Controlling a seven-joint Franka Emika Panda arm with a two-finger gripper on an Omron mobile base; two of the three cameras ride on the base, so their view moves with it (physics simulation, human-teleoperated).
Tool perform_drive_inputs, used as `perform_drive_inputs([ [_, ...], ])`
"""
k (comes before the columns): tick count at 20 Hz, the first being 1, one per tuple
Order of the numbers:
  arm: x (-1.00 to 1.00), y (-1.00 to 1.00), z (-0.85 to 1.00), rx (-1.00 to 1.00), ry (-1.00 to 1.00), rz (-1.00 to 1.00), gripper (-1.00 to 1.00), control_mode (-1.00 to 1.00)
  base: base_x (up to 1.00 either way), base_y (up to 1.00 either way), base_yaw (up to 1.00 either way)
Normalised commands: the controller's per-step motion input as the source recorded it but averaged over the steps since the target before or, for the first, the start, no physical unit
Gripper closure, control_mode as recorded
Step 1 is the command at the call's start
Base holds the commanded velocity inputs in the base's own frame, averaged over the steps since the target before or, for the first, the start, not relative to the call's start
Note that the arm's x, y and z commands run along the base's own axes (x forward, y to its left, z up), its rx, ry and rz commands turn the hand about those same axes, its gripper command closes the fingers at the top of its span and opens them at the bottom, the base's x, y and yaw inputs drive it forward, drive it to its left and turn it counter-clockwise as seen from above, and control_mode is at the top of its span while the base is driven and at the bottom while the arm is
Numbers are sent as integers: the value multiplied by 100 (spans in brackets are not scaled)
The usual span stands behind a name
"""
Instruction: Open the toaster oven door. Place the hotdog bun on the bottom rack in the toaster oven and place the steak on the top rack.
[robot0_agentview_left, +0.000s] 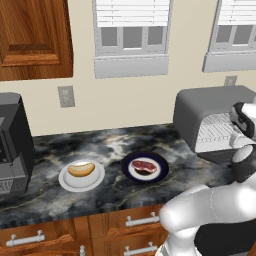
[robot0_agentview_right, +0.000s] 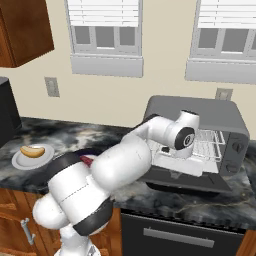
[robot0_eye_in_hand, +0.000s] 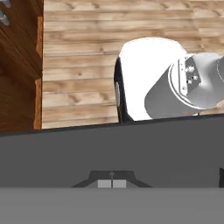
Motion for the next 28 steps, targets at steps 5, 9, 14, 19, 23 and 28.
perform_drive_inputs([
  [5, 15, -20, -86, 8, 25, 0, 100, -100, 0, 0, 0],
  [9, -9, -14, -84, 6, 23, 0, 100, -100, 0, 0, 0],
  [14, -23, -20, -36, 4, 7, 0, 100, -100, 0, 0, 0],
  [19, -35, -28, 68, 8, -2, 0, 100, -100, 0, 0, 0],
  [23, -32, -7, 82, 0, -21, 0, 100, -100, 0, 0, 0],
  [28, -4, -14, 74, 0, -24, -2, 100, -100, 0, 0, 0],
])
